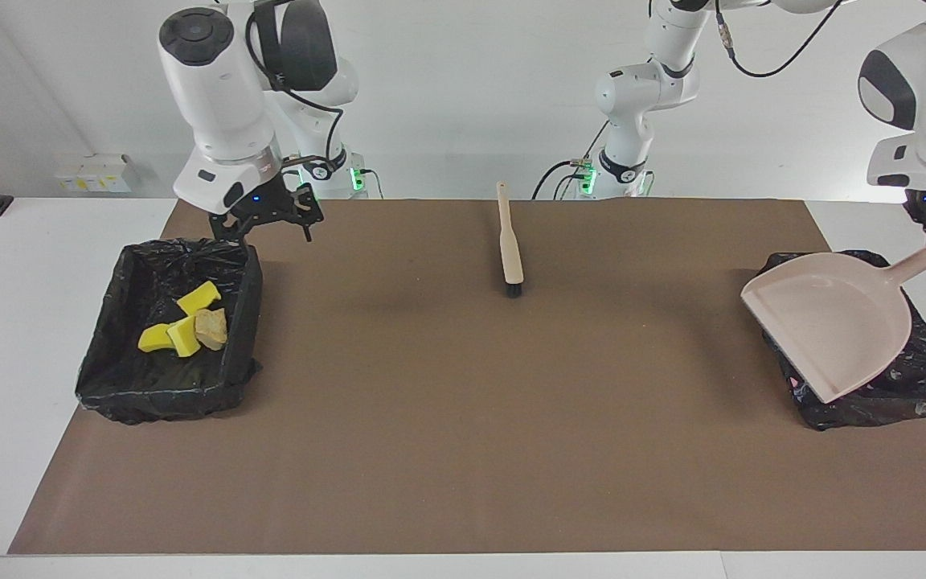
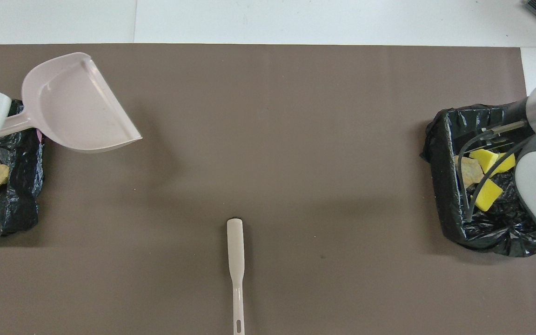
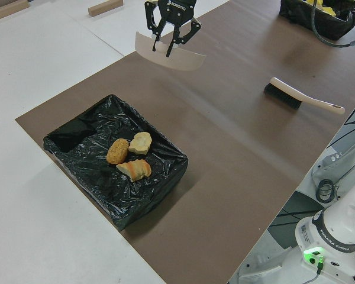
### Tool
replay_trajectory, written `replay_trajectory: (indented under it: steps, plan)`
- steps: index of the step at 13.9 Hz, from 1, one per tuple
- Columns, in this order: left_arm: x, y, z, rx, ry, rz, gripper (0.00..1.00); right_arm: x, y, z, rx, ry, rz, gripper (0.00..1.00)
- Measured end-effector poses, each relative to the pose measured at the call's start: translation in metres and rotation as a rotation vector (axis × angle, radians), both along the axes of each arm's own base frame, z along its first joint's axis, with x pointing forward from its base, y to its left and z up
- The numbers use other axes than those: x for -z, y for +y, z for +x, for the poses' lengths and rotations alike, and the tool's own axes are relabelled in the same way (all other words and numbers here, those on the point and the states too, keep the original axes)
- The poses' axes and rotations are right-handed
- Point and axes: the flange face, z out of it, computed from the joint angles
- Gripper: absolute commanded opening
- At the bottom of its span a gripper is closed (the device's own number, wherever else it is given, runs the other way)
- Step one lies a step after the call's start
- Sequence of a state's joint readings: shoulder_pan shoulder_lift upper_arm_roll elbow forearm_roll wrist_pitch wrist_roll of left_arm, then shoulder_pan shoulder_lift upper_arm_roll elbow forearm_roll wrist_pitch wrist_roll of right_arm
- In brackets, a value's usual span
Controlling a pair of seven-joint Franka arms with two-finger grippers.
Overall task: Sweep and dump trash in bin
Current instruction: 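Bring the empty dustpan back over the table with the left gripper, then lower the dustpan onto the table center with the left gripper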
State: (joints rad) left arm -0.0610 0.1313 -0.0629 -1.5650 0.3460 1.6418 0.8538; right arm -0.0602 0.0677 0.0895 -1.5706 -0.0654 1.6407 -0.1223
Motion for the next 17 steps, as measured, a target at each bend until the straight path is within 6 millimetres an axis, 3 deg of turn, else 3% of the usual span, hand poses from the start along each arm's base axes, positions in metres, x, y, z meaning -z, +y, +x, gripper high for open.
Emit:
replay_trajectory:
  steps: [4,8,10,12,15,17]
  plan:
    - [0.056,-0.129,-0.033,-0.326,-0.038,-0.093,0.00,-0.025,-0.011,-0.017,0.118,-0.037,0.026,1.00]
    - [0.117,-0.225,-0.049,-0.624,-0.131,-0.168,0.00,-0.025,-0.012,-0.023,0.129,-0.031,0.038,1.00]
    - [0.142,-0.261,-0.054,-0.720,-0.141,-0.209,0.00,-0.023,-0.011,-0.023,0.128,-0.028,0.039,1.00]
    - [0.154,-0.287,-0.059,-0.797,-0.145,-0.254,0.00,-0.022,-0.009,-0.025,0.126,-0.014,0.039,1.00]
    - [0.157,-0.316,-0.068,-0.834,-0.147,-0.318,0.00,-0.021,-0.005,-0.026,0.120,-0.002,0.039,1.00]
    - [0.164,-0.326,-0.070,-0.843,-0.146,-0.330,0.06,-0.021,-0.004,-0.026,0.117,-0.002,0.039,1.00]
